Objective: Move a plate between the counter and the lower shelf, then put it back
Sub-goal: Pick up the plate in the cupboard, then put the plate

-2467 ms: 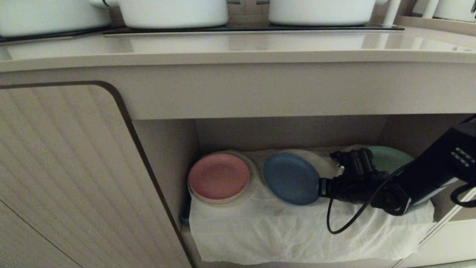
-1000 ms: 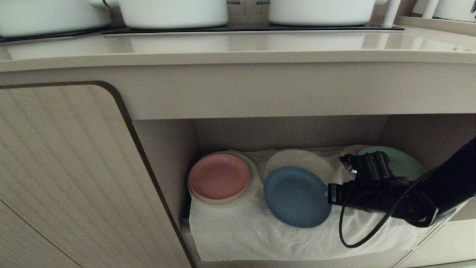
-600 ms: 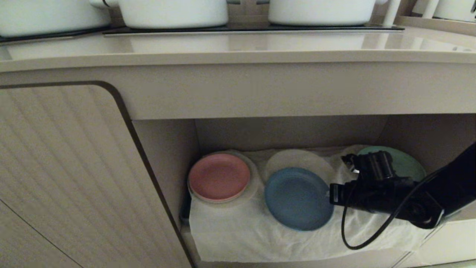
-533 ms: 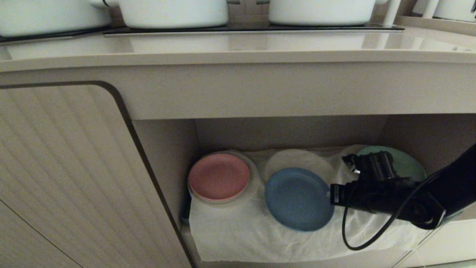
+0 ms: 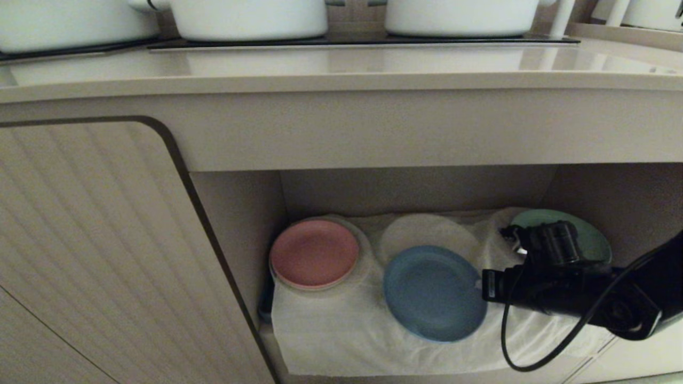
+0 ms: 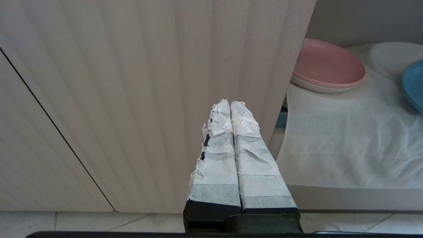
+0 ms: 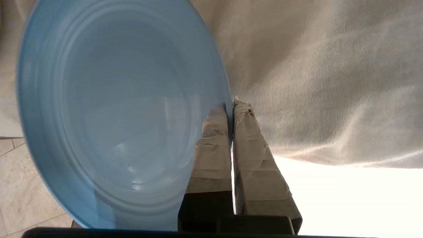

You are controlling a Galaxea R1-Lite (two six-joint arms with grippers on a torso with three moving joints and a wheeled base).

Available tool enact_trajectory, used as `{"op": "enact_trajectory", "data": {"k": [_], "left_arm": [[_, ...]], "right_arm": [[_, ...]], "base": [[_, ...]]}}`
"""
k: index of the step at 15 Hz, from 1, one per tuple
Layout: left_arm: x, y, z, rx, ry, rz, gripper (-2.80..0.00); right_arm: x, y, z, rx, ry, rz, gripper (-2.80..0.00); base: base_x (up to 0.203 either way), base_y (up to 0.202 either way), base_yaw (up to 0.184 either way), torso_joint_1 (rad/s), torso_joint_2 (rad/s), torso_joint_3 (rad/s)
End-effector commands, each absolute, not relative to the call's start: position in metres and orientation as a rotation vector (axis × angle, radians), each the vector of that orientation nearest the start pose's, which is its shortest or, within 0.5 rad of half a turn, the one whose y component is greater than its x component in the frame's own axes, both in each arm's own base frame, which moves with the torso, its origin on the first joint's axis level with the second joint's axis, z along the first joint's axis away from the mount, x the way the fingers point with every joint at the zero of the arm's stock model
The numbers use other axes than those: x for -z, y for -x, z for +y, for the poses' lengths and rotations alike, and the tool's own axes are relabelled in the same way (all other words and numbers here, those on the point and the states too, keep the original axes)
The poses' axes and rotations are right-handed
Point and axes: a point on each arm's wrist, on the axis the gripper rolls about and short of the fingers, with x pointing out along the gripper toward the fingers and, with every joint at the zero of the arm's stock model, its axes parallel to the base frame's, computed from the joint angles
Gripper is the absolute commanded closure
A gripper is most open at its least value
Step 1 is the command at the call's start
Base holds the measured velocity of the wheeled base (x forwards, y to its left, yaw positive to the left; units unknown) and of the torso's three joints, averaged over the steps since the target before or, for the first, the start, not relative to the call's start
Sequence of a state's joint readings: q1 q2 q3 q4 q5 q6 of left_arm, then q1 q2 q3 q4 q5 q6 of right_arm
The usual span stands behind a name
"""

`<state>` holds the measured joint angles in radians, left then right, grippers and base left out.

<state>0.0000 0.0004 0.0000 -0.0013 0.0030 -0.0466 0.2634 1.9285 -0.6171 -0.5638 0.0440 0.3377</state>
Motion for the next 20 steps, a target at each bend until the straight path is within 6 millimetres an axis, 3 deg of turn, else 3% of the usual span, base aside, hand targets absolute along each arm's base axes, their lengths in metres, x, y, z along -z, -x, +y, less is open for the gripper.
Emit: {"op": "enact_trajectory", "data": {"k": [1,10,20], "left_arm": [[-0.076,0.023,0.0,-0.003,0.048,-0.002,0.0],[-0.076,0.023,0.0,-0.003,0.048,-0.002,0.0],[-0.076,0.023,0.0,-0.003,0.048,-0.002,0.0]], "right_arm": [[-0.067,-0.282,0.077,-0.168,-0.24,0.773,0.0],[-0.078,-0.26,0.071,-0.171,-0.243,0.756,0.0],[-0.08,-0.216,0.059,-0.154,-0.234,0.824,0.0]], "base": [[0.0,0.0,0.0,0.0,0.0,0.0],[0.0,0.0,0.0,0.0,0.0,0.0],[0.0,0.0,0.0,0.0,0.0,0.0]]}}
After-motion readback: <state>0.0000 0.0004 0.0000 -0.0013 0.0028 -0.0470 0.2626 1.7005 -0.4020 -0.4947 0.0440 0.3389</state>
